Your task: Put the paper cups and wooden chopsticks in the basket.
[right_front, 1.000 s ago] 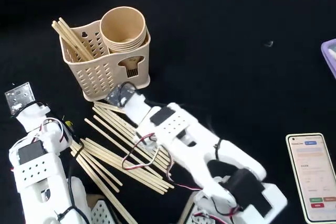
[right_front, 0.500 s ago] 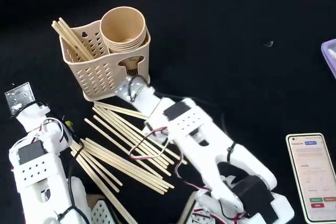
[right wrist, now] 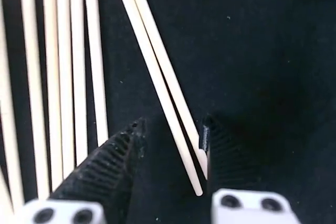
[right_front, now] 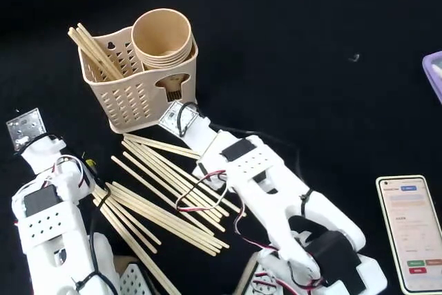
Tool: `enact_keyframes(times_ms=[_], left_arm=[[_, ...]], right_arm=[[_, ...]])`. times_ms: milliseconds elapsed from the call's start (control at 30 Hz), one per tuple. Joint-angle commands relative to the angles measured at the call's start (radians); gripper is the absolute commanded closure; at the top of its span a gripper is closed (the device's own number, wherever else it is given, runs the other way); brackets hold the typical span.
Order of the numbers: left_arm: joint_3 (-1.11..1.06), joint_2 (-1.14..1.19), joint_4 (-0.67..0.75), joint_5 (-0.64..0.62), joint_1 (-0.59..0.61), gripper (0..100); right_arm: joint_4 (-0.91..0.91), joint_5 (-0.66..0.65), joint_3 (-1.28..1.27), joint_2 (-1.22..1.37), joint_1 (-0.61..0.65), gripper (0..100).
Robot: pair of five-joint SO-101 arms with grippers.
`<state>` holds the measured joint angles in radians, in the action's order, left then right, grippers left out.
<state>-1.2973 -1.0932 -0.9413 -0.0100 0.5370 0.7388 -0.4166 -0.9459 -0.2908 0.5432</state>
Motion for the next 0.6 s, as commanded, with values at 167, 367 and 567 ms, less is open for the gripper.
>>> enact_keyframes(times_ms=[167, 367, 567], left_arm=[[0.01, -0.011, 0.012, -0.011, 0.012, 78], [0.01, -0.011, 0.011, -0.009, 0.012, 78], [0.01, -0.011, 0.009, -0.009, 0.012, 78]], right_arm=[[-0.081, -0.068, 0.033, 0.119, 0.015, 82.6], [-0.077, -0.072, 0.079, 0.182, 0.015, 84.6], [0.008, -0.149, 0.093, 0.182, -0.002, 99.0]])
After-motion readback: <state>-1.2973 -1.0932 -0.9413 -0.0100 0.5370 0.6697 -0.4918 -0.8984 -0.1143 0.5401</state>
